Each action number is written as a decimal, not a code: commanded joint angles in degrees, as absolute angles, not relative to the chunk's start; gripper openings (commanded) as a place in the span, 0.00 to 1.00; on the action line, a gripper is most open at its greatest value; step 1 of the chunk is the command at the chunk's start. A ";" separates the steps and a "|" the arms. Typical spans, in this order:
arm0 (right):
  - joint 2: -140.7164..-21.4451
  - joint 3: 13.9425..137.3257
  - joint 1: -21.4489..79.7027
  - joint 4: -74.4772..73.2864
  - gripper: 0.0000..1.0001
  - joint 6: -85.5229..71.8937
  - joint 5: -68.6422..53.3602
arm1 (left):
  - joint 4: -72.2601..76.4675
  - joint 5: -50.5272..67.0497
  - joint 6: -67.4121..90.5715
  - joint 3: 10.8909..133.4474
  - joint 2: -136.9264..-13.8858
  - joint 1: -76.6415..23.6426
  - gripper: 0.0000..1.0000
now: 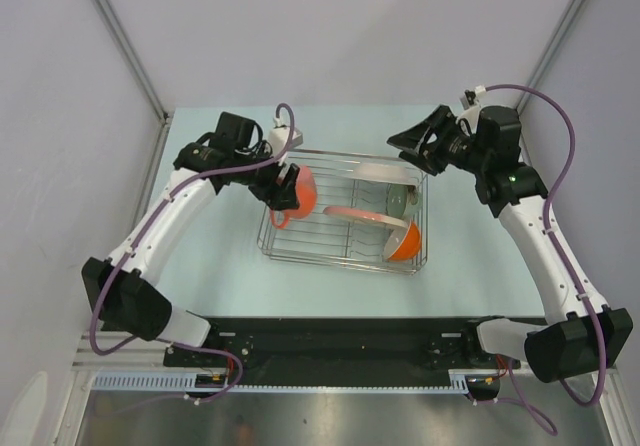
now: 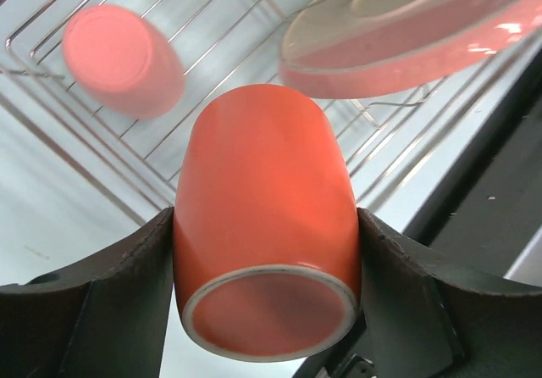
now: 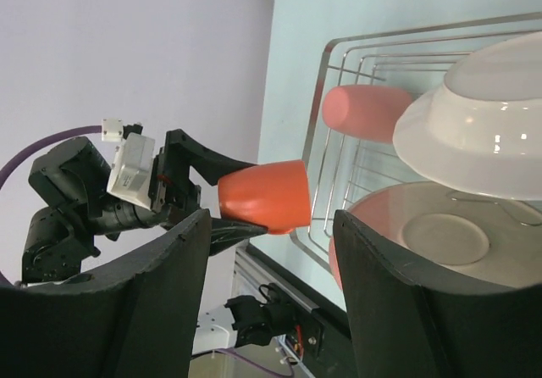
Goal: Load the mixed dishes into the dish rack
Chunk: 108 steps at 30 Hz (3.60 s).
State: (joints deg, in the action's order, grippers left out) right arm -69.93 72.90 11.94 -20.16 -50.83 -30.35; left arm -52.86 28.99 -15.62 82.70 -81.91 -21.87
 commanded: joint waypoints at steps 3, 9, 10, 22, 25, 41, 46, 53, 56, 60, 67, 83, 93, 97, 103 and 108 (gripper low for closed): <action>-68.64 74.36 11.25 -23.11 0.64 -47.64 -28.92 | -48.52 21.72 -19.24 83.50 -84.11 -25.13 0.00; -68.47 73.92 11.16 -23.64 0.64 -46.85 -28.30 | -46.41 18.02 -19.42 81.91 -87.36 -27.51 0.00; -68.29 73.83 11.08 -23.99 0.64 -46.67 -27.95 | -46.15 17.93 -19.42 81.65 -87.89 -27.60 0.00; -66.97 71.90 10.64 -25.23 0.64 -44.47 -25.93 | -41.31 11.26 -21.44 74.89 -91.23 -28.83 0.00; -66.88 71.37 10.55 -25.14 0.64 -44.21 -25.75 | -40.34 10.81 -21.45 74.53 -92.46 -28.83 0.00; -66.71 69.61 10.37 -24.44 0.64 -44.38 -25.75 | -37.35 7.83 -21.18 69.96 -95.45 -32.08 0.00; -66.36 69.26 10.46 -24.08 0.65 -44.65 -25.84 | -37.44 8.17 -21.01 69.70 -95.97 -32.52 0.00; -66.18 68.91 10.64 -24.17 0.65 -44.39 -25.84 | -37.62 9.05 -21.00 69.26 -95.63 -32.52 0.70; -66.18 68.64 10.90 -24.08 0.65 -44.30 -25.58 | -37.88 9.05 -21.00 69.17 -94.93 -32.52 1.00; -66.18 68.55 11.51 -23.82 0.65 -44.21 -25.31 | -38.49 8.61 -20.92 69.34 -94.04 -32.52 1.00; -66.18 68.55 13.09 -23.47 0.65 -43.60 -24.17 | -41.30 9.14 -21.00 71.54 -91.23 -32.52 1.00; -67.59 68.55 14.06 -23.99 0.66 -40.35 -21.98 | -48.25 6.60 -21.97 76.90 -84.73 -32.52 1.00; -66.71 69.69 24.94 -32.86 1.00 -28.66 2.96 | -48.34 7.29 -17.94 83.22 -78.67 -30.41 1.00; -65.14 69.96 31.19 -34.71 1.00 -25.58 13.25 | -49.04 11.95 -14.51 86.57 -76.73 -26.82 1.00; -61.79 69.87 32.61 -34.72 1.00 -24.35 15.56 | -46.06 15.29 -12.75 82.63 -69.53 -19.34 1.00; -60.47 69.87 32.87 -34.63 1.00 -23.56 16.17 | -45.53 15.55 -13.27 77.09 -65.66 -16.09 1.00</action>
